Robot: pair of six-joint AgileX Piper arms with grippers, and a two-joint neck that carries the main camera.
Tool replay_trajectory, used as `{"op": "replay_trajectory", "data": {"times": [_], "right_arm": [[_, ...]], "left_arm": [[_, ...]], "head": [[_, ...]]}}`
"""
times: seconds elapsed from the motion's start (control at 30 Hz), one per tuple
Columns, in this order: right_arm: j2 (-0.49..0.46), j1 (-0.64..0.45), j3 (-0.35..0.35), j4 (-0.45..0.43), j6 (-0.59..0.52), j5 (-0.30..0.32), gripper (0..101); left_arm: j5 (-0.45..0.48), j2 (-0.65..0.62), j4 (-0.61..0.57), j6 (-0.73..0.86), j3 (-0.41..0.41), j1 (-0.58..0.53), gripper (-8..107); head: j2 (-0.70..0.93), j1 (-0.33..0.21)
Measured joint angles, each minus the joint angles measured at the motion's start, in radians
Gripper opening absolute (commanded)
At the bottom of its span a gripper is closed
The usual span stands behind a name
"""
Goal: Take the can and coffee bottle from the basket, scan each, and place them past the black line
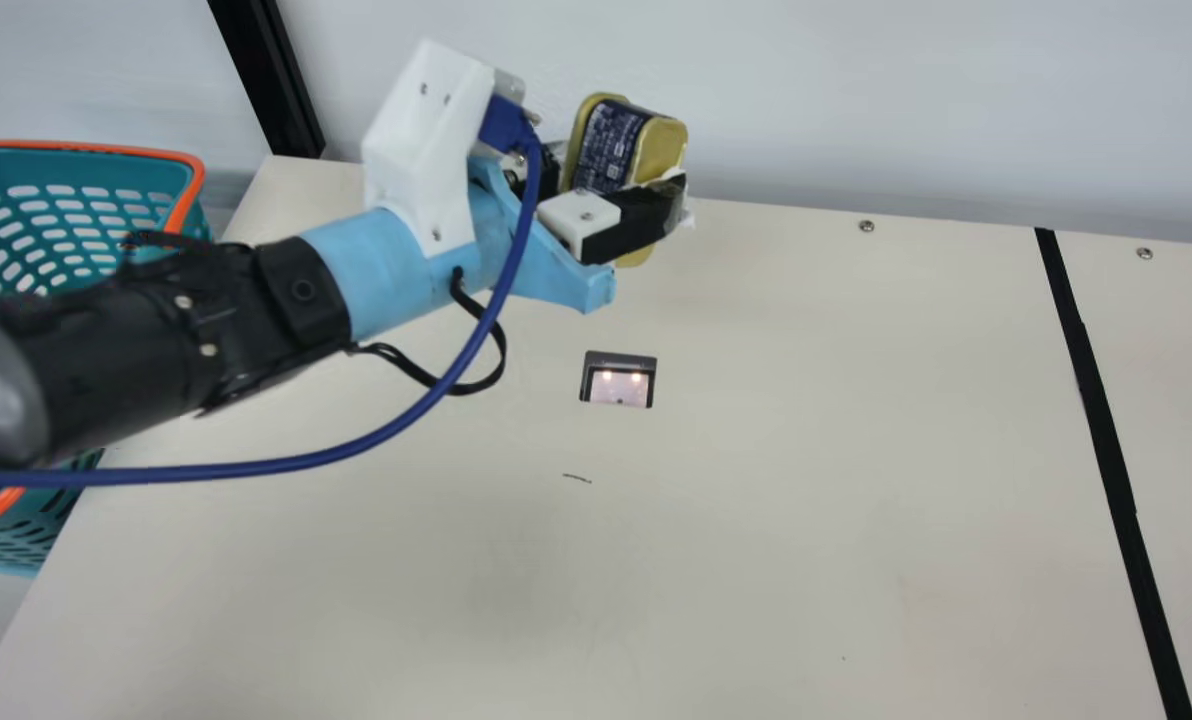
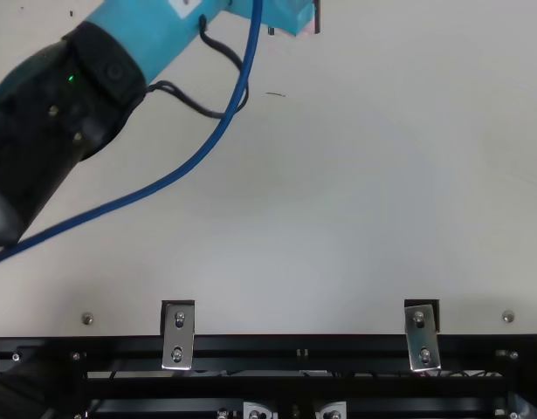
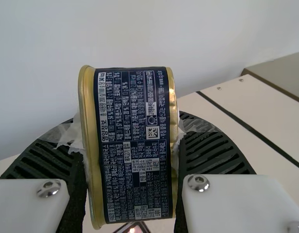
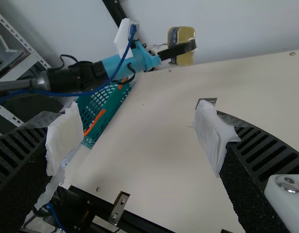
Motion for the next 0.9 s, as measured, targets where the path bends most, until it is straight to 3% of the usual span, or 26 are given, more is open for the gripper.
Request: {"op": "replay_trajectory", "data": {"times": [0.17, 0.3, 0.67, 0.9], "right_arm": [[0.000, 0.000, 0.000, 0.000, 0.000, 0.000, 101], [0.000, 0.000, 0.000, 0.000, 0.000, 0.000, 101], [0.000, 0.000, 0.000, 0.000, 0.000, 0.000, 101], [0.000, 0.000, 0.000, 0.000, 0.000, 0.000, 101]], "left_arm": [[0.093, -0.063, 0.178, -0.142, 0.000, 0.001, 10], [0.095, -0.063, 0.210, -0.159, 0.000, 0.001, 10], [0.148, -0.065, 0.048, -0.024, -0.053, 0.024, 10], [0.236, -0.073, -0.044, -0.076, -0.113, 0.014, 10]], "head": [[-0.005, 0.000], [0.000, 0.000], [-0.005, 0.000], [-0.005, 0.000]]}}
